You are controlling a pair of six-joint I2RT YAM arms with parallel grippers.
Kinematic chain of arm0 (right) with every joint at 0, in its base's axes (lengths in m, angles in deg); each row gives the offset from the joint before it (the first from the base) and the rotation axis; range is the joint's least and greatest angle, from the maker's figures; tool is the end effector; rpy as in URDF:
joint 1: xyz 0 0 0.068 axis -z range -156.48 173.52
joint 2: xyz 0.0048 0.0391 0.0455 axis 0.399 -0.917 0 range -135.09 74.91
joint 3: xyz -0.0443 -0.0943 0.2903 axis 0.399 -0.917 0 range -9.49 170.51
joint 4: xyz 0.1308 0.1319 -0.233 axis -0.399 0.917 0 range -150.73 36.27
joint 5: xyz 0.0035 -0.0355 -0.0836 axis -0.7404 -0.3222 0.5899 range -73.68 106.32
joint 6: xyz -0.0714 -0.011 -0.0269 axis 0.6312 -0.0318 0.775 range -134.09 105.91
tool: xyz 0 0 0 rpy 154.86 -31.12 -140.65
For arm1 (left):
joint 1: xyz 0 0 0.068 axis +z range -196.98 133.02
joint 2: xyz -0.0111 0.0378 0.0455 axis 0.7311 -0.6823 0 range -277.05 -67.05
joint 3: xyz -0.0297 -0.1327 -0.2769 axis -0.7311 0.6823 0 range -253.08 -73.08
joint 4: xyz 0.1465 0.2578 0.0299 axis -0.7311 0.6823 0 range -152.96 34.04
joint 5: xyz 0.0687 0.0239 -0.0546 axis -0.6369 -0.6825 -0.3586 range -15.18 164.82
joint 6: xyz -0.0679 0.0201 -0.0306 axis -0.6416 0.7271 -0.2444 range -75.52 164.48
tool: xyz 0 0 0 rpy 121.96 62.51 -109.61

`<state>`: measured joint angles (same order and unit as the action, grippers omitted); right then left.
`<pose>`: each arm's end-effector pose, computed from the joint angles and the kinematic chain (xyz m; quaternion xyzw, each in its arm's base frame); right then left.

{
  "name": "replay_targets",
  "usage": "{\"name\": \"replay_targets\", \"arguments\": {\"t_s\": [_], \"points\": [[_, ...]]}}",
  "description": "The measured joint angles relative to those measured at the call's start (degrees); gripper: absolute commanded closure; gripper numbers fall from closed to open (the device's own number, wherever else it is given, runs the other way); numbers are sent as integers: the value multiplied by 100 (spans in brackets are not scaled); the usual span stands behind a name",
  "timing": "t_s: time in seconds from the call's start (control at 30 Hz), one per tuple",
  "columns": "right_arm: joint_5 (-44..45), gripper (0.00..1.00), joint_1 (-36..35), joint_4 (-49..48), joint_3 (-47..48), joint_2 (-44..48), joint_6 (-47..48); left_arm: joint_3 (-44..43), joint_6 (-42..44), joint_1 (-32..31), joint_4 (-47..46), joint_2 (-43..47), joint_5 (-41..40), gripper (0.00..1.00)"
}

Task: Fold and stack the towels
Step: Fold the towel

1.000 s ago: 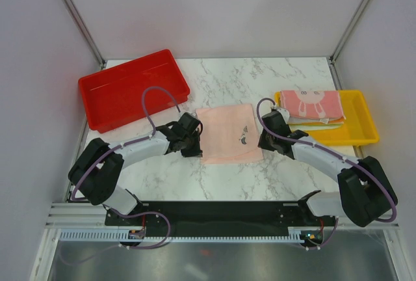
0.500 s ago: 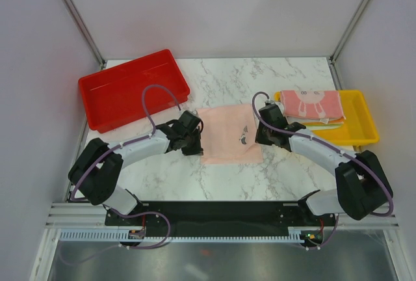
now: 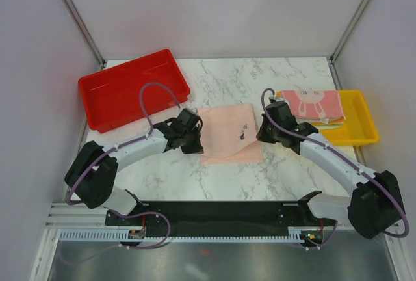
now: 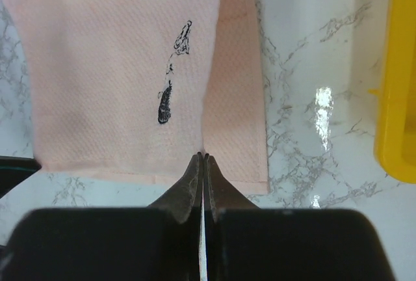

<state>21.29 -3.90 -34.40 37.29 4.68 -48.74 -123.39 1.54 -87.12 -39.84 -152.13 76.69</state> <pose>0.2622 0.1295 0.2322 0.0741 0.9353 0.1422 0.3154 0.2553 -0.2182 0.1823 -0.0190 0.9607 -0.1951 0.1966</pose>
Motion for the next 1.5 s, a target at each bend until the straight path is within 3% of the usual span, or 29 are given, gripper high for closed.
{"name": "replay_targets", "arguments": {"t_s": [0.1, 0.23, 0.4, 0.6, 0.83, 1.0, 1.17, 1.5], "points": [[-127, 100, -2, -37, -153, 251, -22, 55, 0, 0, 28, 11, 26, 98], [-251, 100, -11, -409, -1248, 916, -184, 439, 0, -2, -96, 31, 131, 98], [-345, 100, -17, -612, -2153, 935, -382, 721, 0, -13, -114, 0, 177, 98], [-295, 100, -17, -831, -2142, 933, -442, 675, 7, -17, -111, -20, 157, 98], [-223, 100, -15, -457, -1421, 1235, -428, 249, 57, -17, 175, 269, 127, 98], [-297, 100, -17, -472, -2109, 1956, -570, 588, 57, -24, -48, 415, 142, 98], [-564, 100, -39, -518, -2837, 2033, -824, 1029, 55, -55, -195, 225, 238, 98], [-612, 100, -37, -605, -2920, 2074, -966, 1095, 55, -66, -376, 247, 289, 98]]}}
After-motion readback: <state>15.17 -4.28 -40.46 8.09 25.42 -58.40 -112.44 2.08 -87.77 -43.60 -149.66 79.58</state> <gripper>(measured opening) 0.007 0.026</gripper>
